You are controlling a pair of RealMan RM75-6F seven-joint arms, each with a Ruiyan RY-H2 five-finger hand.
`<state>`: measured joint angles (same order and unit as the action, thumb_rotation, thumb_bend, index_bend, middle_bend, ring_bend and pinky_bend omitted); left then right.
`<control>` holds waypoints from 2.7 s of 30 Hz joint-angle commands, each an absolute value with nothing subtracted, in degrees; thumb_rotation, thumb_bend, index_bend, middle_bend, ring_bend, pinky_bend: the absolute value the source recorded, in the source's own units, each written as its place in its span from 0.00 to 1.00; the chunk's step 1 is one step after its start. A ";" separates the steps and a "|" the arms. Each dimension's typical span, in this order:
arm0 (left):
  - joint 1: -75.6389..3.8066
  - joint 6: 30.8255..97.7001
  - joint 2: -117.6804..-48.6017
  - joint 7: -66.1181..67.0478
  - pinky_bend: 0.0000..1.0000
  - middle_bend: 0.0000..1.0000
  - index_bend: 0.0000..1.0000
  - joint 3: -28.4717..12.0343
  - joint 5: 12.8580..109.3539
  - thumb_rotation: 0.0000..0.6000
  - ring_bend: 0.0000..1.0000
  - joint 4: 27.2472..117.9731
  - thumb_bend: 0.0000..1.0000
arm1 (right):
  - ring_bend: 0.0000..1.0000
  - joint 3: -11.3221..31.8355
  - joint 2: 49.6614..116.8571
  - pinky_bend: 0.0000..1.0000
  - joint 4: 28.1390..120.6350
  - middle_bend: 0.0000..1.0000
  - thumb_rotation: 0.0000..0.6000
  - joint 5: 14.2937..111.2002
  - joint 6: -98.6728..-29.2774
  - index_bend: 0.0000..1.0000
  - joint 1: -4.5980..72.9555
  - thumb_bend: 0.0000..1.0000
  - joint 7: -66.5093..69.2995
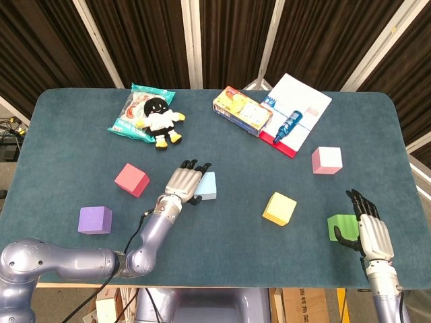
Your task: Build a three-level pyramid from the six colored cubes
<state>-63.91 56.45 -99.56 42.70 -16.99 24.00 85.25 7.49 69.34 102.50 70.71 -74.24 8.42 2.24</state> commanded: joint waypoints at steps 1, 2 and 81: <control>-63.98 56.32 -99.41 42.34 0.06 0.21 0.01 -16.89 24.36 1.00 0.01 85.15 0.43 | 0.00 7.48 69.33 0.00 102.57 0.00 1.00 70.69 -74.25 0.00 8.42 0.40 2.21; -64.01 56.20 -99.29 42.16 0.06 0.21 0.01 -16.86 24.55 1.00 0.02 85.13 0.44 | 0.00 7.48 69.33 0.00 102.59 0.00 1.00 70.67 -74.28 0.00 8.41 0.40 2.21; -64.33 48.13 -98.95 31.03 0.01 0.03 0.00 -14.41 34.69 1.00 0.00 75.31 0.30 | 0.00 7.37 69.75 0.00 102.52 0.00 1.00 69.99 -74.90 0.00 8.26 0.40 0.88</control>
